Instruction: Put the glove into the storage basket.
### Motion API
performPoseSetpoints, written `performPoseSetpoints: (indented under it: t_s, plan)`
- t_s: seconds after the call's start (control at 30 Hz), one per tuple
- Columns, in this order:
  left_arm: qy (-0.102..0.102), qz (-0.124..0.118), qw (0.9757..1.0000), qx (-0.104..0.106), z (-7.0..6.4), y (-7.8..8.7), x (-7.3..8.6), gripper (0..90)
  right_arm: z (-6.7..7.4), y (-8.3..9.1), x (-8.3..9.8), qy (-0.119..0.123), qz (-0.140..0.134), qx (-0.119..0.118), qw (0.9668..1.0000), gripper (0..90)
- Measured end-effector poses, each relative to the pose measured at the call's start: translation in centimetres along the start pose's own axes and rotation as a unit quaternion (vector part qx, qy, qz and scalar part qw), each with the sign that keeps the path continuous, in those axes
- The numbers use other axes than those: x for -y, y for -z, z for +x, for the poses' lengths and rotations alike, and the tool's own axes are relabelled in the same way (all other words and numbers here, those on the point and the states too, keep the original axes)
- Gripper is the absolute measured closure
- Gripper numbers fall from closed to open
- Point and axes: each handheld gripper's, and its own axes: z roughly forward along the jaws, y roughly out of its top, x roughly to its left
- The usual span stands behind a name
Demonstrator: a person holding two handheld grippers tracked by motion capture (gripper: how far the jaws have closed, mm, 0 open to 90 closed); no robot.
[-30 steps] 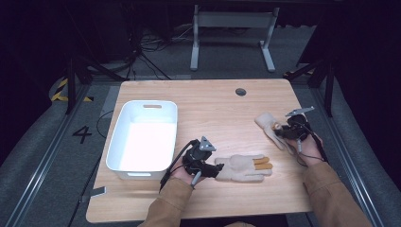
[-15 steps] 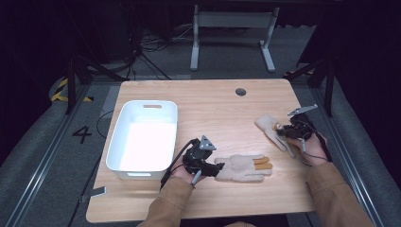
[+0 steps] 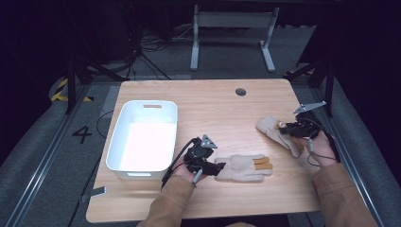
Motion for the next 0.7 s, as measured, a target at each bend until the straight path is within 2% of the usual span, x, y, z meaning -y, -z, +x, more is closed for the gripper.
performPoseSetpoints:
  t_s: [0.17, 0.23, 0.33, 0.43, 0.7]
  plan:
    - [-0.001, 0.003, 1.0, 0.002, 0.0, 0.1, 0.0, 36.0, 0.2, 0.6, -0.2, 0.005, -0.004, -0.014, 0.9999, 67.4]
    - [-0.002, 0.003, 1.0, 0.003, 0.1, 0.2, -0.1, 35.5, 0.2, 1.0, -0.3, 0.005, -0.009, -0.028, 0.9996, 67.4]
    - [0.001, 0.005, 1.0, 0.007, 0.1, 0.4, -0.1, 34.3, 0.4, 1.5, -0.6, 0.012, -0.016, -0.031, 0.9993, 67.6]
    - [-0.001, 0.008, 0.9999, 0.01, 0.1, 0.6, -0.2, 33.3, 0.7, 2.1, -0.9, 0.015, -0.019, -0.048, 0.9986, 67.5]
    - [-0.007, 0.016, 0.9997, 0.019, 0.1, 0.8, -0.4, 32.1, 1.7, 2.8, -1.3, 0.041, -0.019, -0.07, 0.9965, 67.5]
